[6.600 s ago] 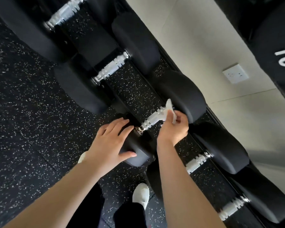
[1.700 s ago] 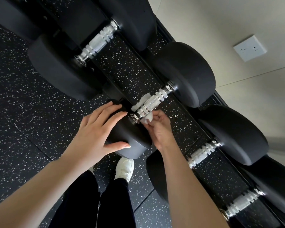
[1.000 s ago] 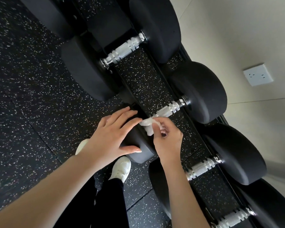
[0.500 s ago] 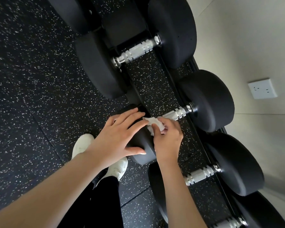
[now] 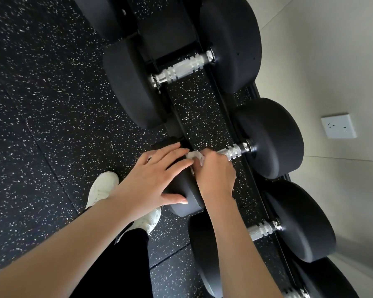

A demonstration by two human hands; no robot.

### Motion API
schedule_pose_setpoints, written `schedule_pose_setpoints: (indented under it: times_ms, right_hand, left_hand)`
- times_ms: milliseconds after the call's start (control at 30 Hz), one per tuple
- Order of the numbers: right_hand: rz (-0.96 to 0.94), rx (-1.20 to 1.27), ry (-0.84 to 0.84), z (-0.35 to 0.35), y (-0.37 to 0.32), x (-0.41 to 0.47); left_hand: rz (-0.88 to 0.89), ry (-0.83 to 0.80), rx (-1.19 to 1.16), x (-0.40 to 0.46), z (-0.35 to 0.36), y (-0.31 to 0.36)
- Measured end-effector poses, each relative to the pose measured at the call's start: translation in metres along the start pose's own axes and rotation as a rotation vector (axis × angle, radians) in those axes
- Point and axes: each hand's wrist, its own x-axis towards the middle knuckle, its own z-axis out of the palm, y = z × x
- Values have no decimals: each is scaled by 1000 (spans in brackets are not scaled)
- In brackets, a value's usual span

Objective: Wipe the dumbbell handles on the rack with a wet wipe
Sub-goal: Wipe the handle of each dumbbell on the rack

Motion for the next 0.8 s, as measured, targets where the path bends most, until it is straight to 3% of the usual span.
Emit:
schedule_pose_setpoints:
  times_ms: [267,433,800]
  right_hand:
    - [99,263,-53,5,1,0]
    - [165,303,-39,1,-4,11]
    - [310,207,330,-19,30,36]
  left_hand:
    - [3,35,-3,0,0,1]
    - [6,41,0,0,0,2]
    - [5,8,-8,0,1,0]
